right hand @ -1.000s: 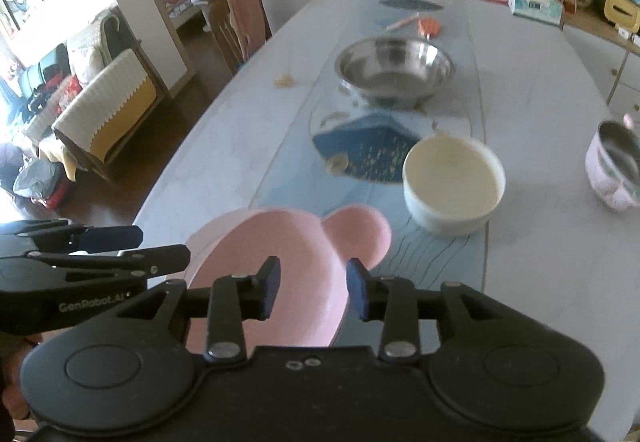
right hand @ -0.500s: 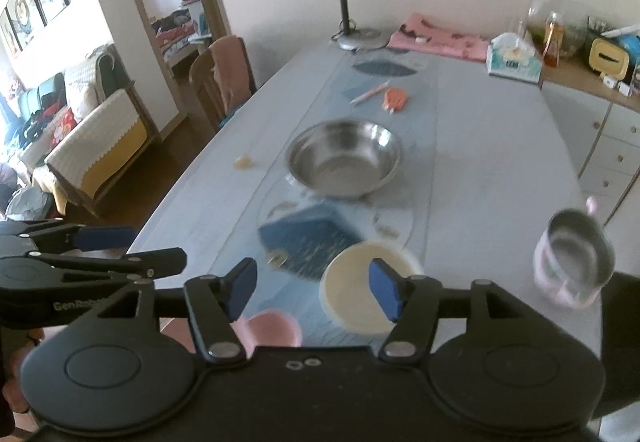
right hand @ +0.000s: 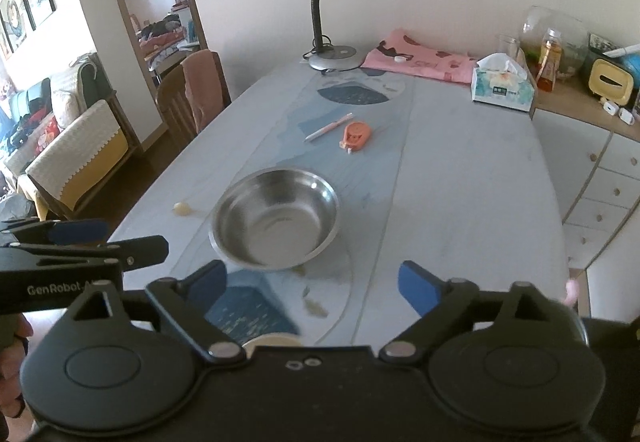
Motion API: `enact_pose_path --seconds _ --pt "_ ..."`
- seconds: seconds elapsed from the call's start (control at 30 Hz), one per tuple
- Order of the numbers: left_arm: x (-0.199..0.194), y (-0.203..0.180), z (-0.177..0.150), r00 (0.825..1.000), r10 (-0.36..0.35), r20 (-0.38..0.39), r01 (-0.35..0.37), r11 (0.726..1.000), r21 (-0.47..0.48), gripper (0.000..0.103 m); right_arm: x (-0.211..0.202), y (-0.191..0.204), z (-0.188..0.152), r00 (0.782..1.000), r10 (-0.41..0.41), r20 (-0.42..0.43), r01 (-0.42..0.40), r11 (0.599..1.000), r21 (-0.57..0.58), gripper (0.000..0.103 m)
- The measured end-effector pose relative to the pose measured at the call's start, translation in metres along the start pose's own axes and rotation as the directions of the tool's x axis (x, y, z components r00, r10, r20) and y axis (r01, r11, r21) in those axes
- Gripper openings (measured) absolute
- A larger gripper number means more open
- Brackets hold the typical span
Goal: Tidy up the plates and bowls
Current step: 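Move both grippers to the large steel bowl and close on its rim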
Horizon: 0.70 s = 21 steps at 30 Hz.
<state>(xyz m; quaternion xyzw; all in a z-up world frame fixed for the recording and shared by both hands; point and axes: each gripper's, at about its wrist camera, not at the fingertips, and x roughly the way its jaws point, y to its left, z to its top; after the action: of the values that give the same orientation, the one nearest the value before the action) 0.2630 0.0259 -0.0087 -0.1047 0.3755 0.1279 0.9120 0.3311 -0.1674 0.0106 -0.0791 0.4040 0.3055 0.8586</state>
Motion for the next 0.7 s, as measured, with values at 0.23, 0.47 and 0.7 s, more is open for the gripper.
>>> enact_pose_path --seconds 0.23,0.47,0.7 --pt "0.052 -0.002 0.023 0.997 0.073 -0.008 -0.073 0.997 -0.015 0.078 0.049 -0.027 0.027 1.000 -0.003 -0.026 0.003 1.000 -0.009 0.101" --pt "0.107 0.017 0.038 0.989 0.125 -0.082 -0.130 0.989 -0.068 0.078 0.105 -0.034 0.043 0.997 -0.002 -0.081 -0.003 0.998 -0.057 0.101" --pt "0.155 0.033 0.036 0.975 0.146 -0.167 -0.165 0.980 -0.107 0.078 0.159 -0.035 0.050 0.989 0.007 -0.149 -0.015 0.999 -0.051 0.097"
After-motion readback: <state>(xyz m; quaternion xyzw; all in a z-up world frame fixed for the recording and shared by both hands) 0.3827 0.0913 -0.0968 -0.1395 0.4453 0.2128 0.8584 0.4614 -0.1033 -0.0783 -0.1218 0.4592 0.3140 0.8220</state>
